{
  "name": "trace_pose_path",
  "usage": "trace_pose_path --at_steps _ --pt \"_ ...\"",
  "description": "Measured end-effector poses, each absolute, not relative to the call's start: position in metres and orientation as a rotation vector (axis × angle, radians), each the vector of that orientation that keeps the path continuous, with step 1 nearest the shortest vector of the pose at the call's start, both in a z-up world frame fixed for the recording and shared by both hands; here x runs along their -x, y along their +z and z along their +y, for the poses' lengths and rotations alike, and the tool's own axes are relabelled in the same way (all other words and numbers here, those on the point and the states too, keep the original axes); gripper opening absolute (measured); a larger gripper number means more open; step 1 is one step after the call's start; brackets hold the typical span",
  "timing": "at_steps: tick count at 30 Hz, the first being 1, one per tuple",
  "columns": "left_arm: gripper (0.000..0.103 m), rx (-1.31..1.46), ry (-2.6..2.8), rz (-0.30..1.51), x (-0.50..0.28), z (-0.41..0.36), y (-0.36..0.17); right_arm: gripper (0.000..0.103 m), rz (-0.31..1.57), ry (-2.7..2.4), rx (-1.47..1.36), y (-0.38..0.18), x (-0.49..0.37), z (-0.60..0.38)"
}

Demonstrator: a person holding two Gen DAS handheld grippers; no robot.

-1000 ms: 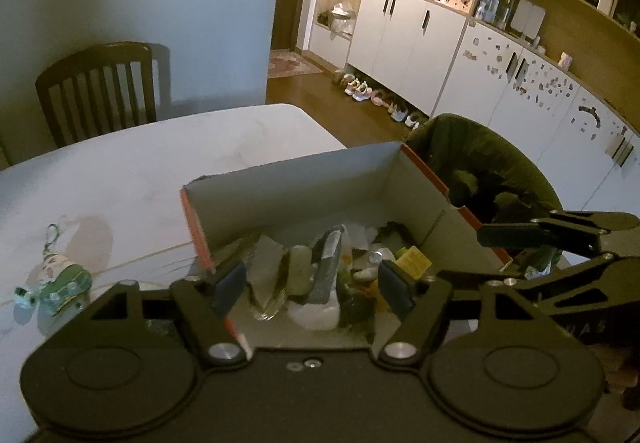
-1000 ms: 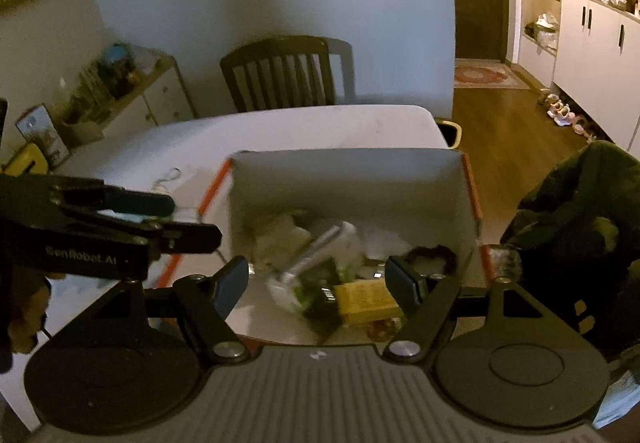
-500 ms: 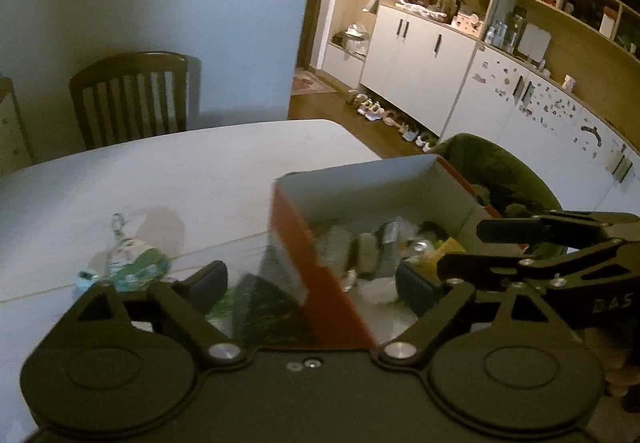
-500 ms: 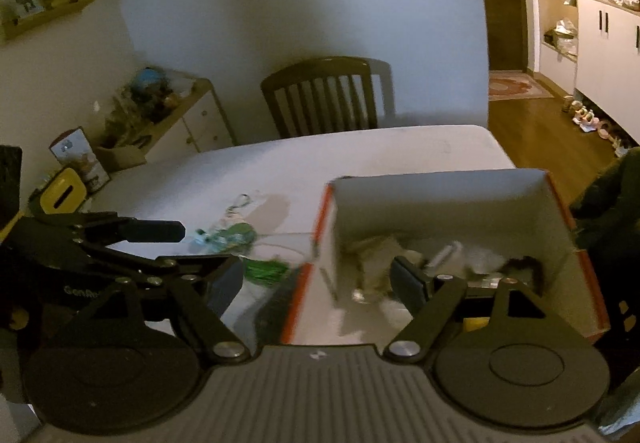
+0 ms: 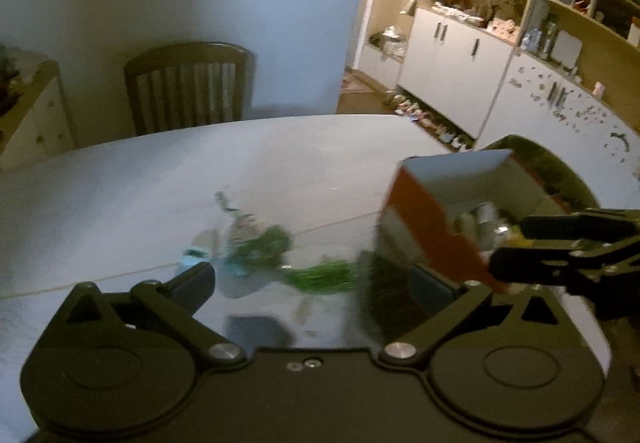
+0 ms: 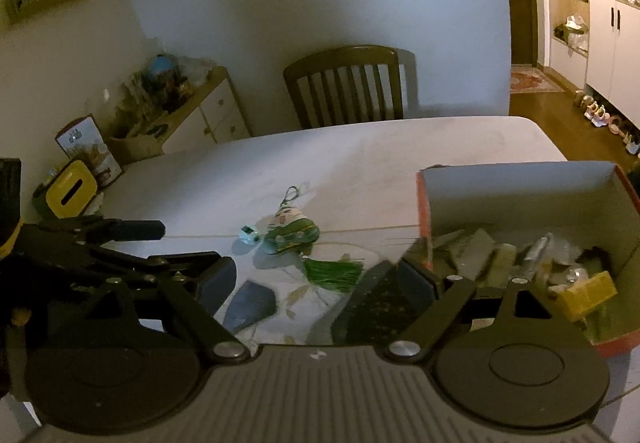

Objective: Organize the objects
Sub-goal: 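Move both grippers back from the box to the items on the table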

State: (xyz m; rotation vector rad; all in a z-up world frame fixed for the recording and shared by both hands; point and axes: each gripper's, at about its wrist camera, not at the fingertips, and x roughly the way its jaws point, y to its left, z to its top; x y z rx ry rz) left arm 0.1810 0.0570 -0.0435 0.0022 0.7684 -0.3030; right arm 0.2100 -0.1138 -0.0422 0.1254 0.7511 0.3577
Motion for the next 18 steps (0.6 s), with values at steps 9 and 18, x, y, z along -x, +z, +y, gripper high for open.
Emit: trace_pose_path --at_steps 9,18 --pt "0.103 0.032 -0.190 0.768 -0.213 0.111 -0.074 0.088 0.783 0.322 -0.089 -0.053 -0.243 -0.071" --pt "0.103 0.115 -0.108 0.807 -0.248 0.140 -0.116 0.088 0.856 0.305 -0.006 -0.081 -0.289 -0.032"
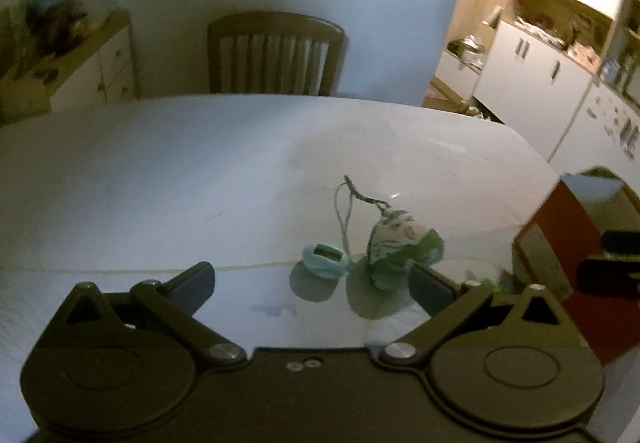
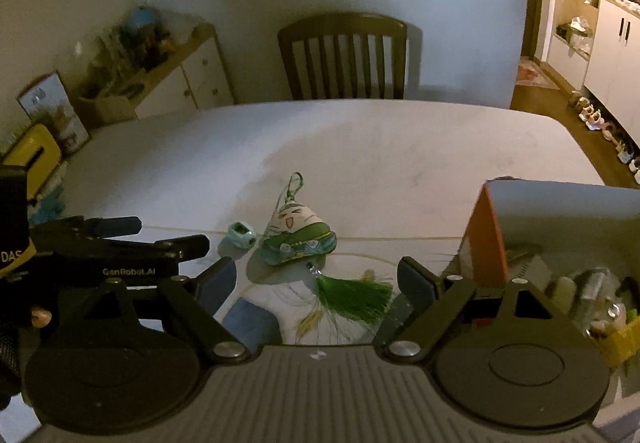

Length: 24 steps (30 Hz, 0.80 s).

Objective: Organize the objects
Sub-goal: 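Move both grippers back from the box to the items on the table, then grasp the green-and-white plush dumpling with the right gripper while the left gripper grasps the teal pedometer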

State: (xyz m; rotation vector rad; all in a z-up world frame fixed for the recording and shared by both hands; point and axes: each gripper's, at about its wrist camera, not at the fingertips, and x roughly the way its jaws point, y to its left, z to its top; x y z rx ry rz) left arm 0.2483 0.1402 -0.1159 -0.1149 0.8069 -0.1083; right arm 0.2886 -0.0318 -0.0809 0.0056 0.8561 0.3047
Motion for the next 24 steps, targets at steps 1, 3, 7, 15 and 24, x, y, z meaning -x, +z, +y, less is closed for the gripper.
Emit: trace_pose_path --at_steps 1,3,7,15,24 --pt "0.103 0.121 -0.107 0.808 -0.251 0.141 -0.120 0.088 0.864 0.304 -0.001 -0.085 -0.293 -0.029" --pt "0.103 0.108 -0.093 0.809 -0.258 0.141 -0.128 0.088 0.882 0.300 0.007 -0.092 -0.304 -0.022" --pt "0.102 0.069 -0.083 0.804 -0.269 0.139 -0.143 0.088 0.906 0.287 0.008 -0.105 -0.324 -0.012" --pt "0.101 0.062 -0.095 0.779 -0.281 0.137 -0.163 0.088 0.961 0.269 -0.007 -0.132 -0.362 0.003" --pt "0.093 0.048 -0.113 0.787 -0.288 0.131 -0.177 0.088 1.007 0.245 -0.025 -0.157 -0.389 0.019"
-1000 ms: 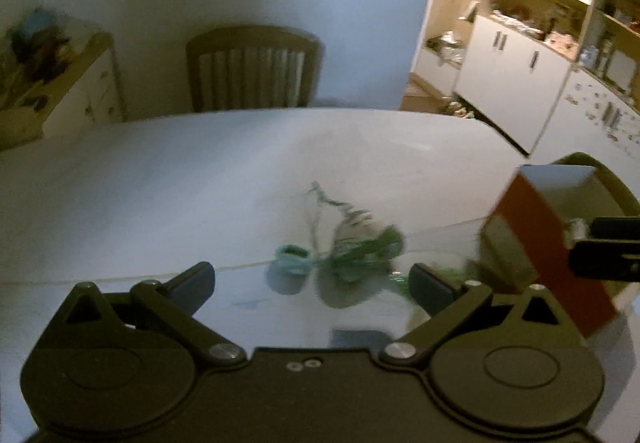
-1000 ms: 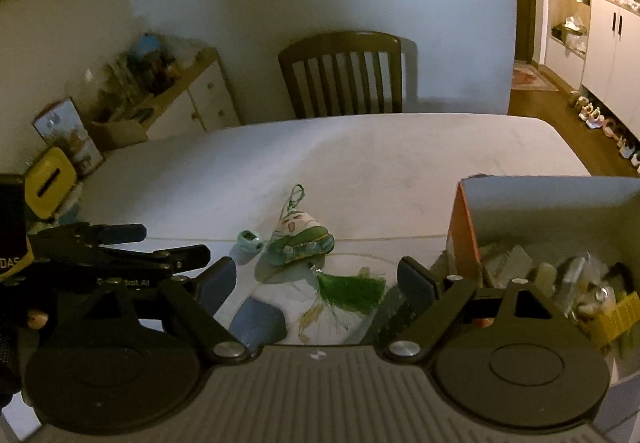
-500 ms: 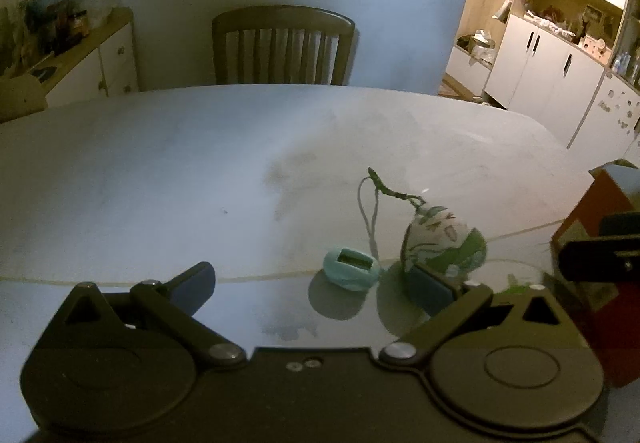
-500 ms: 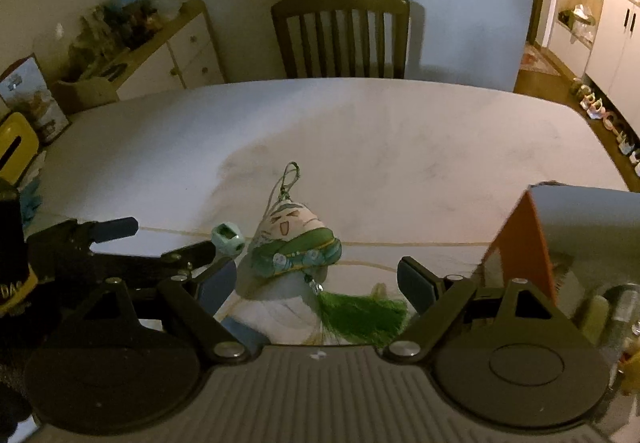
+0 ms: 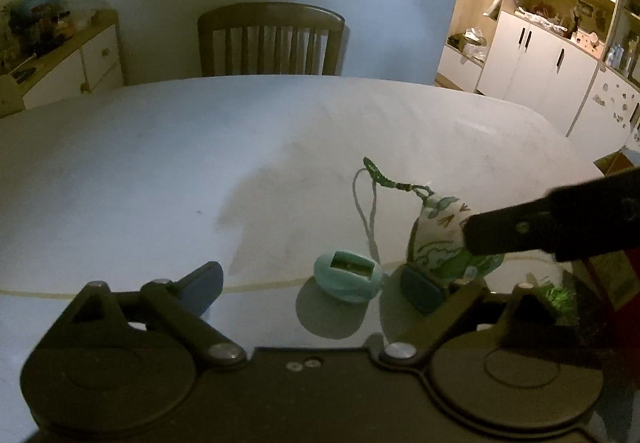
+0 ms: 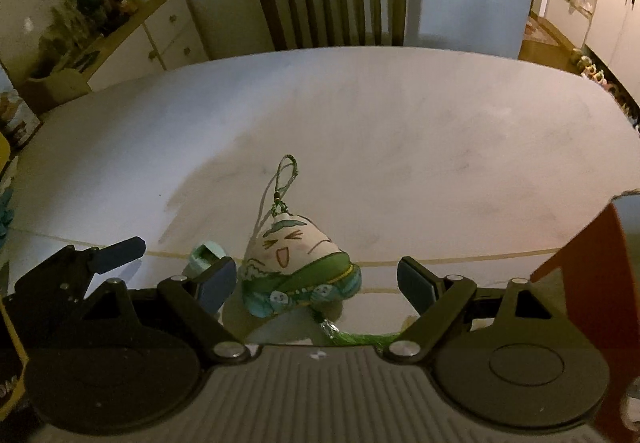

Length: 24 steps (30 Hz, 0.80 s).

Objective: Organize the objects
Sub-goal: 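Grasp the green-and-white plush dumpling with the right gripper while the left gripper grasps the teal pedometer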

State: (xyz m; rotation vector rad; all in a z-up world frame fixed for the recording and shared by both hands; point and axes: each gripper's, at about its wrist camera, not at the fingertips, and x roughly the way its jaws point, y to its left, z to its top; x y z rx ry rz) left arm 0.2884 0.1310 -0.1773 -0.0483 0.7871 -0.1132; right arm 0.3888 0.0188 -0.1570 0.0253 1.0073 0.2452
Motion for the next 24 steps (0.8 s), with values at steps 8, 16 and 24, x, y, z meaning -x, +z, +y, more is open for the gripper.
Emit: trace_pose_path --at_steps 8,16,24 --pt "0.078 0.039 -0.130 0.781 -0.288 0.127 -0.184 0.087 1.044 0.225 -0.051 -0.176 -0.399 0.023" --pt "0.053 0.043 -0.163 0.769 -0.289 0.121 -0.181 0.078 1.060 0.227 -0.111 -0.184 -0.405 0.025" --pt "0.038 0.075 -0.199 0.778 -0.288 0.122 -0.179 0.068 1.055 0.234 -0.130 -0.184 -0.404 0.027"
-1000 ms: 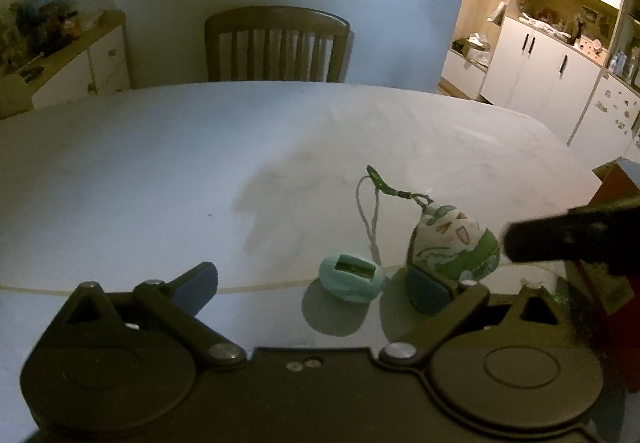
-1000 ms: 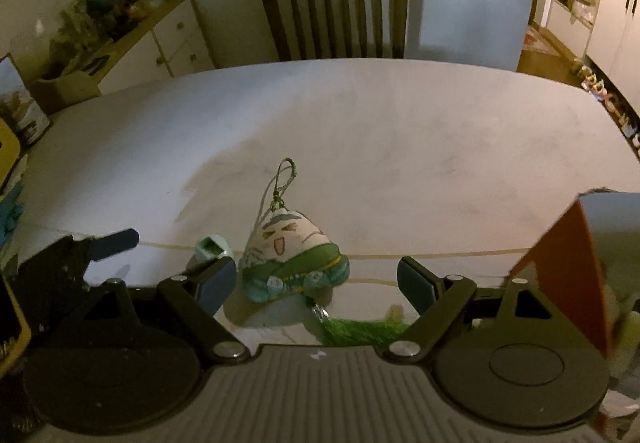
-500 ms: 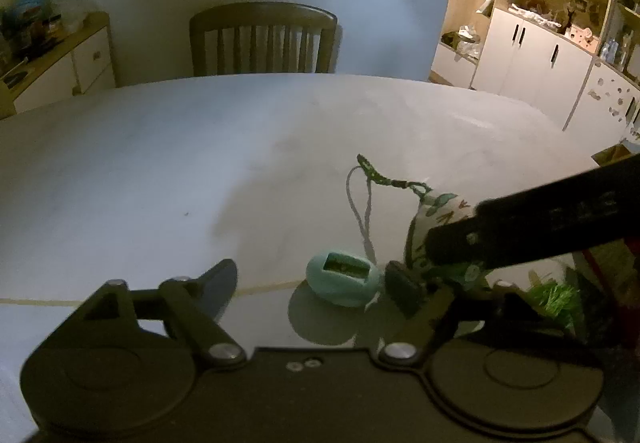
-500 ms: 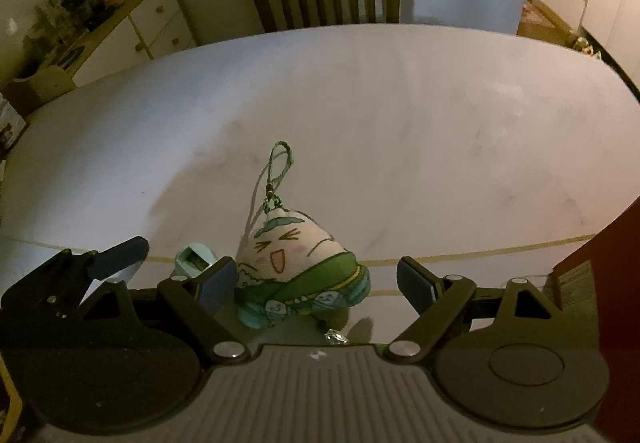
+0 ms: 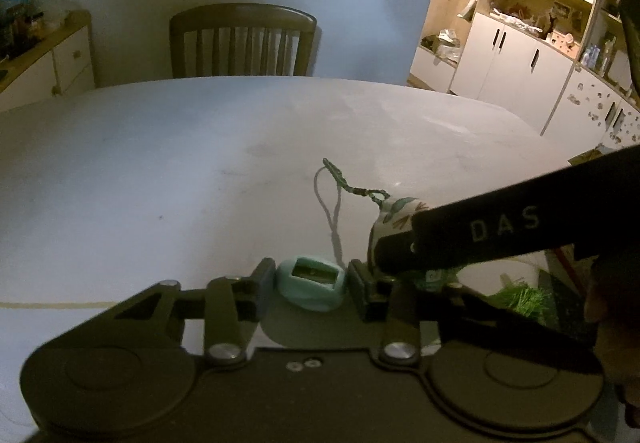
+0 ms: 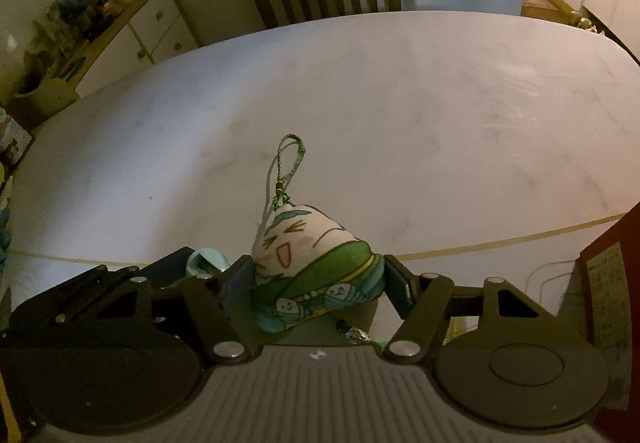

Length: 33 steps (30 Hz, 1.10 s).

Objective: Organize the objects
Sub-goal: 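Grasp the green-and-white plush dumpling with the right gripper while the left gripper grasps the teal pedometer, then carry the plush dumpling and teal pedometer with both grippers into the box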

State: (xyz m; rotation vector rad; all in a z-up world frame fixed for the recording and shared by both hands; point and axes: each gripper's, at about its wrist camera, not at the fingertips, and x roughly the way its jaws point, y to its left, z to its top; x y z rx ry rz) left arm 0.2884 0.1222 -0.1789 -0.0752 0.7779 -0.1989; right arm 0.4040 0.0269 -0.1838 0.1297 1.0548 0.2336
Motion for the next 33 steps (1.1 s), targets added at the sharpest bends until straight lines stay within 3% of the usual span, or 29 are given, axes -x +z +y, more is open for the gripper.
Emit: trace_pose_path --at_steps 16,33 --pt "0.038 0.108 -0.190 0.809 -0.274 0.129 -0.163 0.061 1.028 0.233 -0.186 -0.164 -0.374 0.015" --pt "0.038 0.118 -0.259 0.843 -0.225 0.106 -0.094 0.061 0.997 0.286 -0.227 -0.075 -0.299 -0.055"
